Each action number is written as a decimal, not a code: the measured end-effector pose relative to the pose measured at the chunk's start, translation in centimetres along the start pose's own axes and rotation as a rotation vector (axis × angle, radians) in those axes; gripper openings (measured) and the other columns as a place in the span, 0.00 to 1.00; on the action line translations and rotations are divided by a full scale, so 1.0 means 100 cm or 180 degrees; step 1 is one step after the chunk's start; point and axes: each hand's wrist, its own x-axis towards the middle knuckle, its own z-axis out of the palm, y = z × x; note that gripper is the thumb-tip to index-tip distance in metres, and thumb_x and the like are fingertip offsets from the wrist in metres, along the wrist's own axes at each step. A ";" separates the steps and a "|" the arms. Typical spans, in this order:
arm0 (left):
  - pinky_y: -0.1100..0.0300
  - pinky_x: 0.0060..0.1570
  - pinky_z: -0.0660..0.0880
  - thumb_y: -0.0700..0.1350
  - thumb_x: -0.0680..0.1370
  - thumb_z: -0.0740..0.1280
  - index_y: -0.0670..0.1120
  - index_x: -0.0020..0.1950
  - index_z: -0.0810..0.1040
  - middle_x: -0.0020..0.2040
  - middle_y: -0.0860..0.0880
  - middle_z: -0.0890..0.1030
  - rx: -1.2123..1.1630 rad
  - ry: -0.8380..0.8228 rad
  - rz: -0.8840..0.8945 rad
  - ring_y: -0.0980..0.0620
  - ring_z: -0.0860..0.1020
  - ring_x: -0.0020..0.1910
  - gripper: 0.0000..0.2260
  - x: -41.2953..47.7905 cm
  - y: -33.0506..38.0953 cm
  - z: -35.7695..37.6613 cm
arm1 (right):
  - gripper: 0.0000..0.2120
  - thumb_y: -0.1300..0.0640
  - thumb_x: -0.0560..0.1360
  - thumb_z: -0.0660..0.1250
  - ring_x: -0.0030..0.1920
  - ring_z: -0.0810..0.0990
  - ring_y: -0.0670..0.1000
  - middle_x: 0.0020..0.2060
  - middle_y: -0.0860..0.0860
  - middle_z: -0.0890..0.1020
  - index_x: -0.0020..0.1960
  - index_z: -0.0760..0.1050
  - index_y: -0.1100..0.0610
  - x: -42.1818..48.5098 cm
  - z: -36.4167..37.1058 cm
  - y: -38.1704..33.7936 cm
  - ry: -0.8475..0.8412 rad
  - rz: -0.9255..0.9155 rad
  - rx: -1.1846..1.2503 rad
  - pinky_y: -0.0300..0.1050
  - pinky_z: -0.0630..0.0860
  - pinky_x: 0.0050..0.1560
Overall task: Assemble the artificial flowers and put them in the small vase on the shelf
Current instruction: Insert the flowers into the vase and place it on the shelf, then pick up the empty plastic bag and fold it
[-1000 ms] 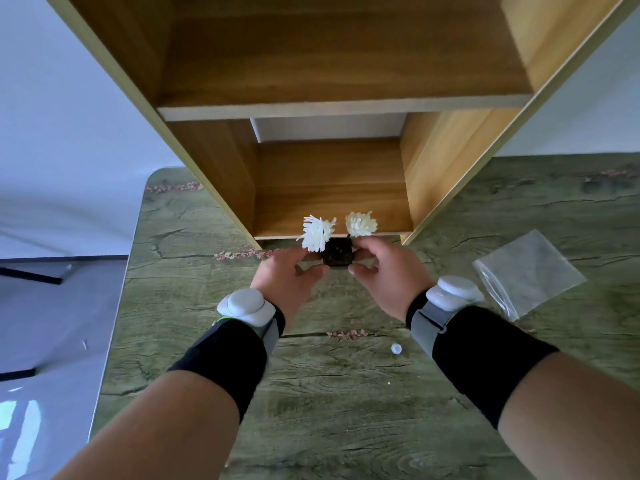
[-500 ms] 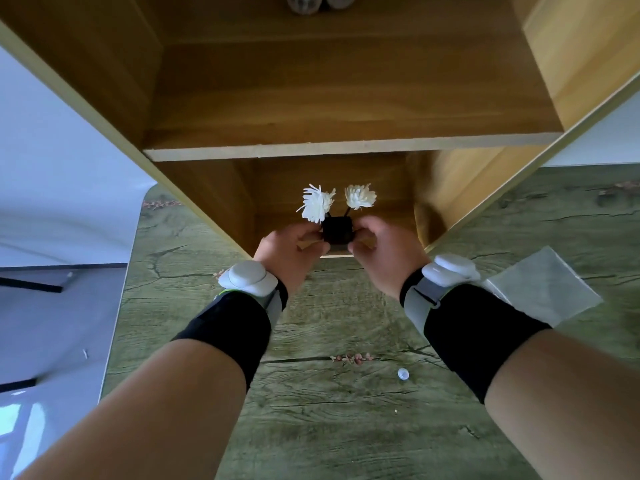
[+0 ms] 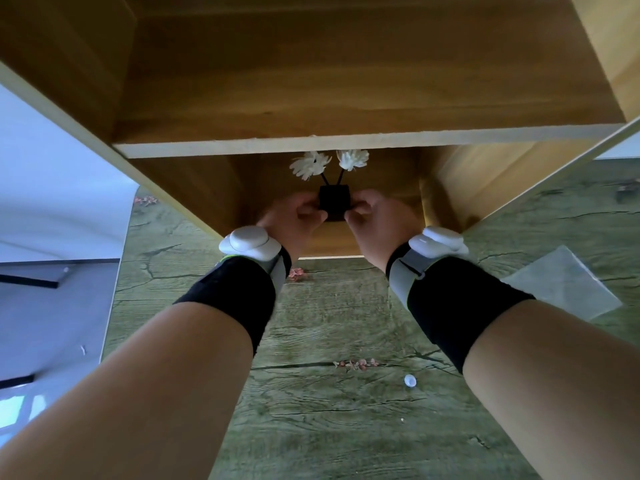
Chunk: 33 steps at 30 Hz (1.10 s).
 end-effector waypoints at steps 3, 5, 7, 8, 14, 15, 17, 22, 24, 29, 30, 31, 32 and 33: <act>0.52 0.52 0.78 0.46 0.77 0.70 0.47 0.68 0.74 0.49 0.53 0.83 0.0077 0.0028 -0.0044 0.50 0.81 0.47 0.20 -0.004 0.000 -0.001 | 0.16 0.50 0.78 0.66 0.53 0.82 0.53 0.52 0.49 0.85 0.65 0.75 0.53 -0.004 0.002 0.002 0.0122 0.0065 -0.0069 0.42 0.73 0.48; 0.54 0.51 0.78 0.47 0.77 0.70 0.48 0.68 0.74 0.49 0.54 0.83 0.0106 0.0061 -0.0059 0.51 0.81 0.47 0.20 -0.012 -0.001 -0.002 | 0.16 0.50 0.78 0.66 0.53 0.82 0.52 0.52 0.50 0.85 0.64 0.75 0.53 -0.013 0.004 0.008 0.0199 0.0051 -0.0021 0.45 0.76 0.52; 0.58 0.49 0.77 0.49 0.77 0.70 0.50 0.65 0.77 0.45 0.55 0.83 0.0274 0.0183 -0.0010 0.52 0.80 0.46 0.17 -0.024 -0.004 -0.003 | 0.13 0.50 0.77 0.67 0.51 0.82 0.52 0.49 0.50 0.84 0.59 0.77 0.52 -0.028 0.002 0.016 0.0221 0.0026 0.0030 0.48 0.78 0.51; 0.63 0.46 0.75 0.50 0.77 0.70 0.52 0.63 0.79 0.44 0.57 0.81 0.0405 0.0268 0.0026 0.54 0.79 0.45 0.15 -0.032 -0.006 -0.002 | 0.11 0.50 0.77 0.67 0.49 0.82 0.51 0.47 0.49 0.84 0.57 0.77 0.52 -0.036 0.001 0.020 0.0209 0.0006 0.0033 0.48 0.78 0.50; 0.64 0.41 0.74 0.56 0.76 0.68 0.58 0.54 0.80 0.42 0.60 0.79 0.0586 0.0363 0.0132 0.55 0.79 0.42 0.08 -0.073 -0.025 0.009 | 0.06 0.51 0.77 0.66 0.44 0.80 0.51 0.43 0.49 0.83 0.50 0.78 0.53 -0.086 -0.005 0.048 -0.0024 -0.0029 0.0069 0.47 0.78 0.45; 0.64 0.40 0.73 0.56 0.76 0.68 0.58 0.54 0.80 0.42 0.59 0.80 0.0634 0.0322 0.0120 0.55 0.79 0.42 0.08 -0.081 -0.028 0.014 | 0.06 0.52 0.77 0.66 0.44 0.80 0.51 0.43 0.50 0.82 0.50 0.78 0.53 -0.097 -0.004 0.055 -0.0073 -0.0013 0.0043 0.46 0.77 0.45; 0.66 0.37 0.70 0.55 0.76 0.68 0.57 0.54 0.80 0.42 0.59 0.80 0.0682 0.0228 0.0105 0.56 0.78 0.40 0.08 -0.099 -0.036 0.025 | 0.05 0.51 0.77 0.66 0.44 0.79 0.52 0.44 0.49 0.81 0.50 0.78 0.52 -0.116 -0.001 0.074 -0.0269 0.0037 -0.0191 0.44 0.75 0.43; 0.72 0.35 0.67 0.53 0.77 0.68 0.56 0.56 0.80 0.42 0.61 0.78 0.0747 0.0068 0.0013 0.60 0.75 0.38 0.09 -0.127 -0.054 0.048 | 0.12 0.50 0.78 0.65 0.50 0.79 0.56 0.57 0.52 0.76 0.60 0.75 0.50 -0.153 0.015 0.110 -0.0979 0.0143 -0.0933 0.46 0.75 0.51; 0.71 0.35 0.67 0.53 0.77 0.67 0.57 0.56 0.79 0.42 0.62 0.78 0.0803 -0.0029 0.0025 0.62 0.75 0.38 0.09 -0.137 -0.057 0.058 | 0.14 0.50 0.78 0.66 0.52 0.79 0.58 0.59 0.54 0.74 0.62 0.74 0.52 -0.167 0.019 0.121 -0.1183 0.0153 -0.1181 0.46 0.75 0.52; 0.72 0.34 0.68 0.53 0.78 0.67 0.57 0.56 0.79 0.45 0.60 0.79 0.0917 -0.0169 0.0106 0.63 0.76 0.39 0.08 -0.147 -0.058 0.079 | 0.09 0.63 0.77 0.62 0.41 0.75 0.58 0.41 0.53 0.71 0.39 0.68 0.57 -0.181 0.022 0.144 -0.1368 0.0110 -0.1463 0.45 0.70 0.40; 0.72 0.34 0.68 0.53 0.78 0.67 0.57 0.56 0.79 0.45 0.61 0.79 0.0925 -0.0192 0.0141 0.63 0.77 0.40 0.08 -0.148 -0.055 0.084 | 0.11 0.64 0.76 0.61 0.40 0.74 0.58 0.38 0.52 0.69 0.36 0.65 0.57 -0.183 0.020 0.148 -0.1347 0.0139 -0.1426 0.45 0.68 0.37; 0.70 0.35 0.70 0.53 0.78 0.67 0.57 0.56 0.79 0.44 0.61 0.78 0.0922 -0.0213 0.0183 0.61 0.78 0.40 0.08 -0.148 -0.052 0.088 | 0.10 0.63 0.76 0.61 0.40 0.74 0.58 0.38 0.52 0.70 0.37 0.67 0.56 -0.184 0.016 0.151 -0.1274 0.0180 -0.1341 0.45 0.68 0.37; 0.69 0.37 0.70 0.52 0.78 0.66 0.57 0.56 0.79 0.45 0.61 0.79 0.0938 -0.0249 0.0219 0.59 0.78 0.41 0.08 -0.147 -0.047 0.093 | 0.05 0.61 0.77 0.62 0.42 0.76 0.58 0.42 0.53 0.74 0.41 0.71 0.57 -0.185 0.012 0.154 -0.1180 0.0217 -0.1269 0.45 0.70 0.39; 0.68 0.38 0.70 0.52 0.78 0.66 0.56 0.57 0.80 0.45 0.61 0.79 0.0973 -0.0291 0.0259 0.58 0.78 0.42 0.09 -0.146 -0.042 0.099 | 0.03 0.59 0.77 0.62 0.45 0.78 0.58 0.47 0.53 0.76 0.48 0.74 0.56 -0.185 0.005 0.158 -0.1040 0.0240 -0.1116 0.45 0.72 0.42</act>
